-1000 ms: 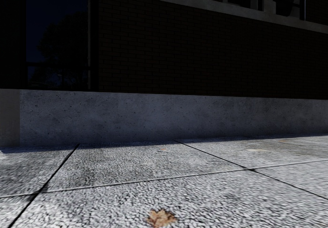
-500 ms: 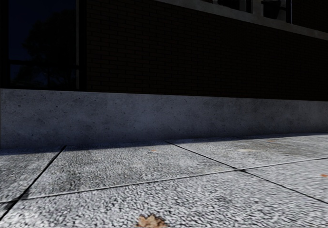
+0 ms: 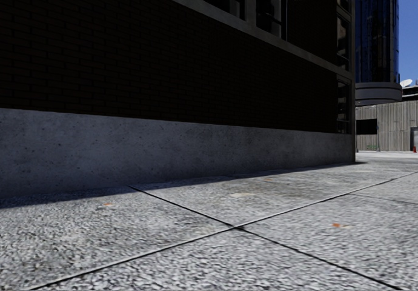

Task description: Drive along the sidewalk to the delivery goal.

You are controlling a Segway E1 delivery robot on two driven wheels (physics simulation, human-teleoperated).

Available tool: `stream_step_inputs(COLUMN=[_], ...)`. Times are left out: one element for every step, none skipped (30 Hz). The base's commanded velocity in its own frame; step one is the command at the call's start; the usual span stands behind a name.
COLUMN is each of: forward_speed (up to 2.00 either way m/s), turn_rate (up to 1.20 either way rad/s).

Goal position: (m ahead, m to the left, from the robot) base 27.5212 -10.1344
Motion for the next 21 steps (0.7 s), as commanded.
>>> stream_step_inputs(forward_speed=[2.00,2.00,2.00,2.00,2.00,2.00,2.00,2.00,2.00,2.00,2.00,2.00,2.00,2.00,2.00,2.00,2.00,2.00,2.00,2.00,2.00], turn_rate=[-0.76,-0.76,-0.76,-0.76,-0.76,-0.76,-0.76,-0.76,-0.76,-0.76,-0.76,-0.76,-0.76,-0.76,-0.76,-0.76,-0.76,-0.76,-0.76,-0.76,-0.76])
